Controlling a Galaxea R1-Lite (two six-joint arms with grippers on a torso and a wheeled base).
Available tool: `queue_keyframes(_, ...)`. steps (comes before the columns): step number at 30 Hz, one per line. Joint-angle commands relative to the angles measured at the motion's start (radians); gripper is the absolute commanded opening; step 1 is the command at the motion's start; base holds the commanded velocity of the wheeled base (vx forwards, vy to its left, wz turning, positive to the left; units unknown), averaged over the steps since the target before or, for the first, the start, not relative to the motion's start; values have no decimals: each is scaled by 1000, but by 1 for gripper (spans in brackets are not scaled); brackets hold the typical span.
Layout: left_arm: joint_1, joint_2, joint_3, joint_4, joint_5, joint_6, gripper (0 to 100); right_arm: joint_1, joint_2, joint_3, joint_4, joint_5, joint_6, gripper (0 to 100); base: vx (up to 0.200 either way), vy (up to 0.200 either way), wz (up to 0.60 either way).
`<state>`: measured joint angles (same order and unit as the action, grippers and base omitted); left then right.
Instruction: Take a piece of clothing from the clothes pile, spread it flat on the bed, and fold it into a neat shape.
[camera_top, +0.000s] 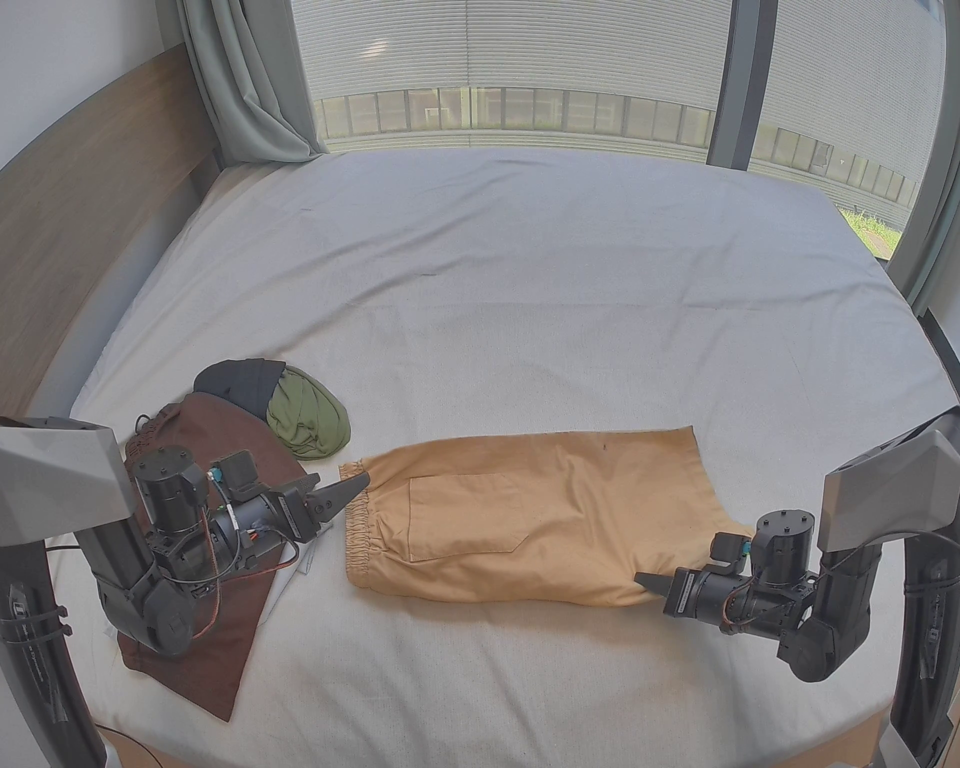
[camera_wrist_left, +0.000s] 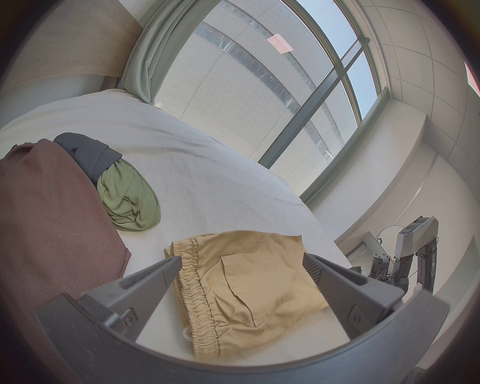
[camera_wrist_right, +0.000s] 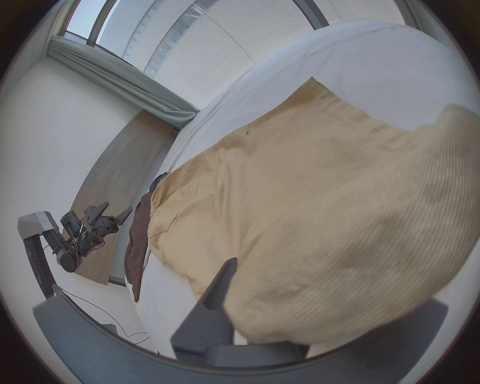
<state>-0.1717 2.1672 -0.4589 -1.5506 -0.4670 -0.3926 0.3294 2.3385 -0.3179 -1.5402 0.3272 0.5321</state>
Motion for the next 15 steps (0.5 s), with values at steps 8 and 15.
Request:
queue_keyframes(8, -6, -20, 9, 0, -4, 0, 100, 13, -11, 82, 0, 1, -29, 0, 0, 0, 0)
queue_keyframes(15, -5, -29, 6, 0, -7, -5, 100, 14, 7, 86, -1, 0, -52, 0, 0, 0, 0)
